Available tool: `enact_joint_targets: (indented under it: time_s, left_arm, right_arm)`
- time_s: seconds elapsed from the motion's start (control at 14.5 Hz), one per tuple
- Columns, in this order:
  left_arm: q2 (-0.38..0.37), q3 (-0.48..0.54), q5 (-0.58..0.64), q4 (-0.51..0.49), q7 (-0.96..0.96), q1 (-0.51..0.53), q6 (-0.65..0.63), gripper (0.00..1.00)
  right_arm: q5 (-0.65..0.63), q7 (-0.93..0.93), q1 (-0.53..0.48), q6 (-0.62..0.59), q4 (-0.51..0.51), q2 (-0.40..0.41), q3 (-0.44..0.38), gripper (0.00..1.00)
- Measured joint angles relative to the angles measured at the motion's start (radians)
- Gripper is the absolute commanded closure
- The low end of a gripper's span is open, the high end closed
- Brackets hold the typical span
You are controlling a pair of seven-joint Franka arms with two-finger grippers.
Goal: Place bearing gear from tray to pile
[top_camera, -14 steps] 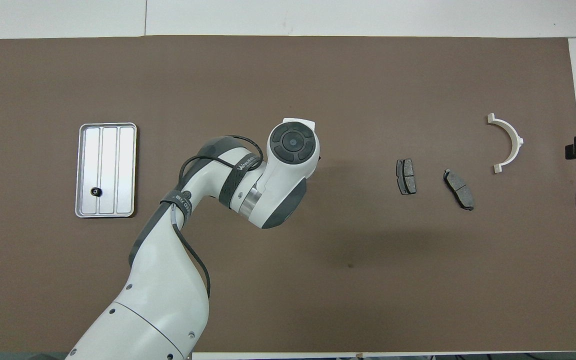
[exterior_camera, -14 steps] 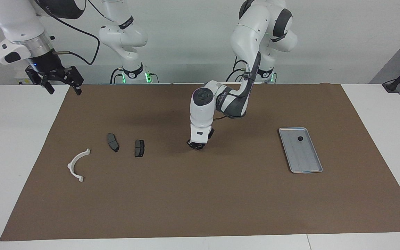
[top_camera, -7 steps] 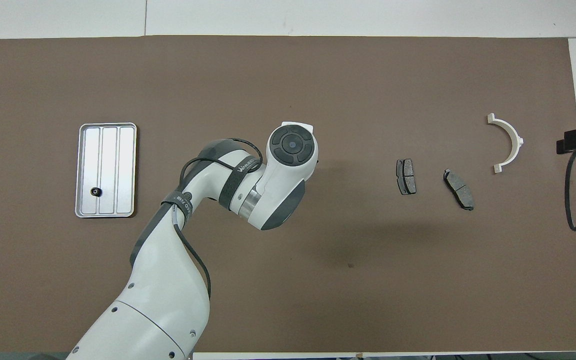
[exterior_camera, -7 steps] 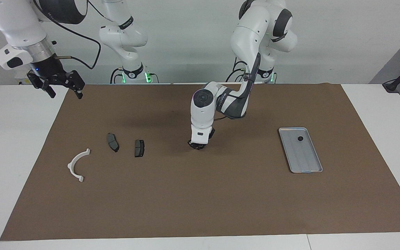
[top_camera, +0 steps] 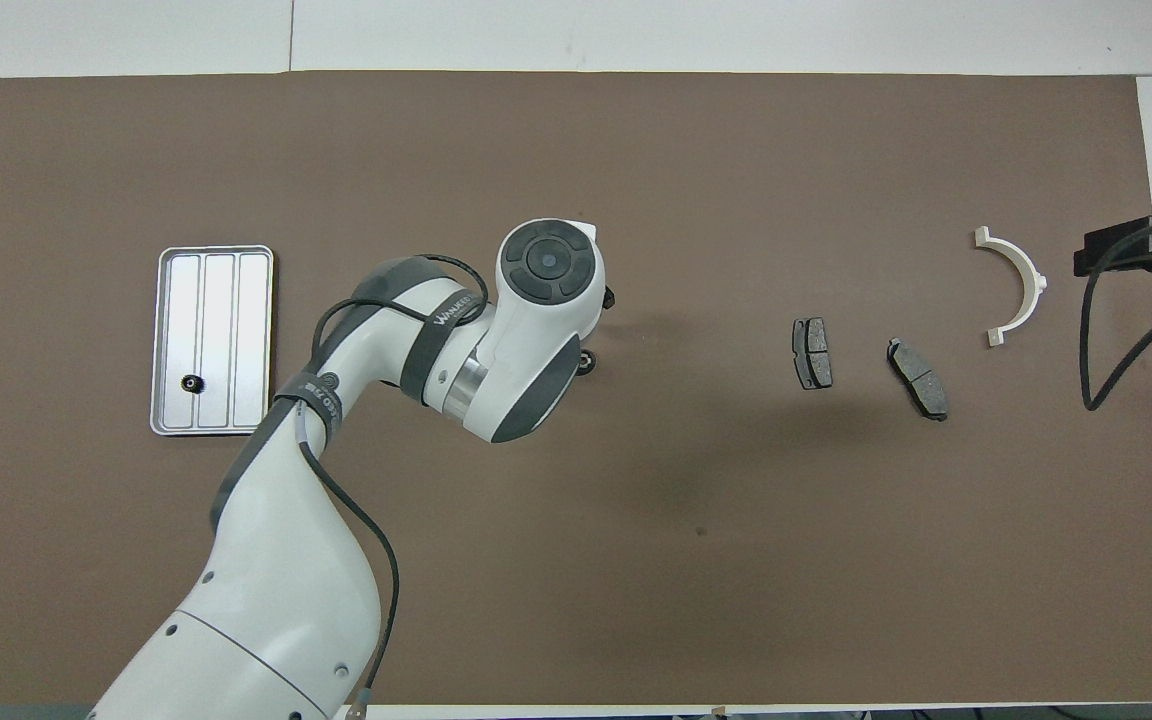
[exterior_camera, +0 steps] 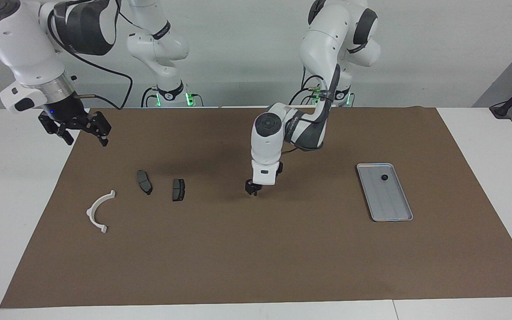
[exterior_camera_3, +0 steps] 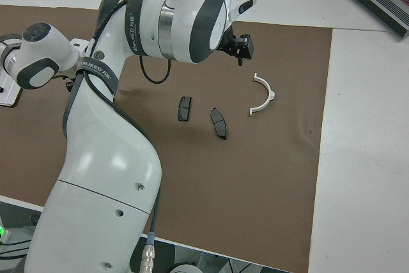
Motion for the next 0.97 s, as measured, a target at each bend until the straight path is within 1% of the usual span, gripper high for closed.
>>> enact_joint_targets:
  time_s: [0.14, 0.28, 0.48, 0.62, 0.76, 0.97]
  left_arm:
    - [-0.044, 0.002, 0.001, -0.004, 0.086, 0.044, -0.07, 0.0]
    - [-0.084, 0.004, 0.002, -0.03, 0.188, 0.103, -0.096, 0.0]
    - [-0.181, 0.006, 0.002, -0.151, 0.373, 0.206, -0.099, 0.0]
    - [-0.259, 0.007, 0.003, -0.243, 0.525, 0.288, -0.1, 0.0]
    - [-0.315, 0.008, 0.003, -0.31, 0.684, 0.37, -0.1, 0.0]
    - [-0.34, 0.008, 0.003, -0.359, 0.921, 0.476, -0.096, 0.0]
  right_arm:
    - [0.0, 0.0, 0.001, 0.004, 0.003, 0.025, 0.004, 0.0]
    - [0.0, 0.0, 0.018, 0.009, 0.015, 0.056, 0.008, 0.0]
    - [0.001, 0.061, 0.071, 0.052, 0.04, 0.129, 0.01, 0.0]
    - [0.001, 0.126, 0.127, 0.1, 0.051, 0.185, 0.012, 0.0]
    - [0.001, 0.207, 0.199, 0.132, 0.075, 0.241, 0.014, 0.0]
    - [0.001, 0.354, 0.315, 0.158, 0.104, 0.291, 0.017, 0.0]
